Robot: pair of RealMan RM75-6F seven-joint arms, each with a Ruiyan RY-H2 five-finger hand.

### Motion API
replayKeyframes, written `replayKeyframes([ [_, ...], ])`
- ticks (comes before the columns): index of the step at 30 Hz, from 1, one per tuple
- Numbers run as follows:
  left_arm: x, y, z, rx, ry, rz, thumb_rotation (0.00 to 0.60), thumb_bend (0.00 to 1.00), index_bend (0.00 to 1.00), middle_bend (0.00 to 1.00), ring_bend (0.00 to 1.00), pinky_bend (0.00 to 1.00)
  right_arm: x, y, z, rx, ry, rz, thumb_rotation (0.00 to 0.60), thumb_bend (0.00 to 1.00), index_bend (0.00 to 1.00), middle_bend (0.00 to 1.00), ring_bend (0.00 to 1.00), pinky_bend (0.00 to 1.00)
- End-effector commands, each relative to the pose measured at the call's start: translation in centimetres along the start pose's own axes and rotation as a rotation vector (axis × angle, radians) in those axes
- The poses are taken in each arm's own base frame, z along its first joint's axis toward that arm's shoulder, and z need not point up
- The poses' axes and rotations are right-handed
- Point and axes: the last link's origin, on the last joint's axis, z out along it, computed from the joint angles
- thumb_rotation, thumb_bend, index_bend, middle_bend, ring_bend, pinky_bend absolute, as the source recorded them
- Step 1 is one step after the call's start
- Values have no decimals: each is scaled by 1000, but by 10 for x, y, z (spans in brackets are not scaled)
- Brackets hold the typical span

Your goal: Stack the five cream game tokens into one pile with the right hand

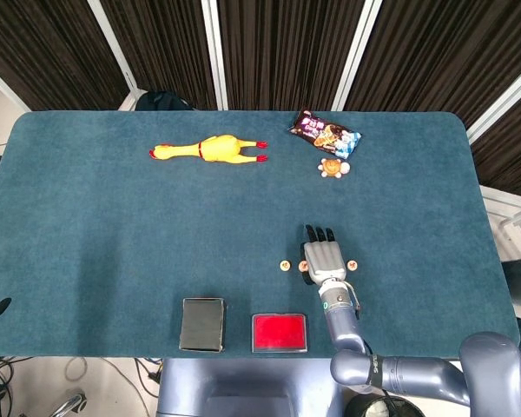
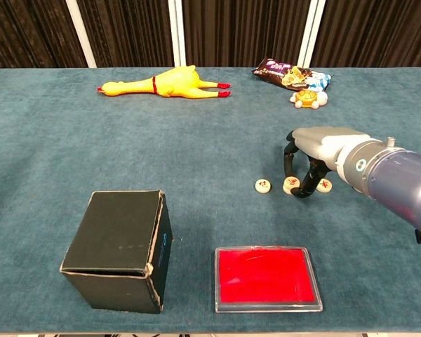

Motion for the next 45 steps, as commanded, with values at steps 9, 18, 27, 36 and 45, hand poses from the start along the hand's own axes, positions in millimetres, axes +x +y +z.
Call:
replayKeyframes([
  [9,0,0,0,0,-1,0,600,122,133,0,0,29,8,0,-6,8,17,9,600,387,430,0,0,0],
  [18,0,0,0,1,1,-1,600,122,133,0,0,29,14,6,-8,-10,15,-4,600,388,421,0,0,0],
  [27,0,0,0,4,1,-2,600,122,133,0,0,29,20,17,-10,-33,16,-11,600,388,421,0,0,0],
  [36,0,0,0,2,1,1,600,122,133,0,0,29,13,40,-10,-74,16,8,600,388,421,0,0,0],
  [45,0,1,0,0,0,4,600,121,134,0,0,29,3,54,-9,-90,25,15,600,388,421,0,0,0],
])
